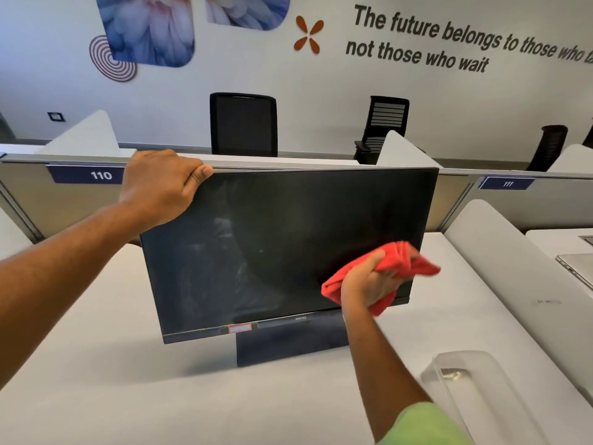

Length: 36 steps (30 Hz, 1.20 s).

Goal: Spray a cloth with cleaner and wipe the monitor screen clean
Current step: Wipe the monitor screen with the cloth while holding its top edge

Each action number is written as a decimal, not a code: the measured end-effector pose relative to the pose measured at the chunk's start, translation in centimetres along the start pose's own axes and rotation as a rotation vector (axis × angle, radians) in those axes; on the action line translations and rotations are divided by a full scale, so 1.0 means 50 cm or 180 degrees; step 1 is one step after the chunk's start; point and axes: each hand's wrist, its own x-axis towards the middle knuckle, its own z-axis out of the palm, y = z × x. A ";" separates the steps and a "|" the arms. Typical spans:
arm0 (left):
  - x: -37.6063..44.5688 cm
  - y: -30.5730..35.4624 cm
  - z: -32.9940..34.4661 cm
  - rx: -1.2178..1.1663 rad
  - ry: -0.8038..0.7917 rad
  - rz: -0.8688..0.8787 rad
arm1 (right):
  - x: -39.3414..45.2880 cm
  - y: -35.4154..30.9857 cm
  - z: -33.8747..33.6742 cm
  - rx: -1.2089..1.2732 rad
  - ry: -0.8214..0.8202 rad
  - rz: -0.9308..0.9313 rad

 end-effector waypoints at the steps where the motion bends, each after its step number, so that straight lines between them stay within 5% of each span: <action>1: 0.002 0.003 -0.002 0.0006 0.0001 0.0019 | -0.008 -0.058 -0.008 -0.0057 0.0034 -0.0296; 5: 0.007 0.007 -0.001 0.0083 0.0046 0.0063 | 0.026 -0.243 0.004 -0.0174 -0.0021 -0.1462; 10: 0.004 -0.004 0.005 0.0098 0.0113 0.0083 | 0.058 -0.318 0.033 -0.0505 -0.0052 -0.2565; 22: 0.010 0.017 -0.008 0.0038 0.0027 -0.0016 | 0.070 -0.003 -0.054 -0.0524 -0.0158 -0.0906; 29: 0.006 0.017 -0.008 0.0040 0.0005 -0.0061 | -0.018 0.015 -0.043 -0.0237 -0.0279 -0.0028; 36: 0.004 0.013 -0.002 0.0058 0.0049 -0.0068 | -0.202 -0.061 0.044 -0.0293 -0.0731 -0.2462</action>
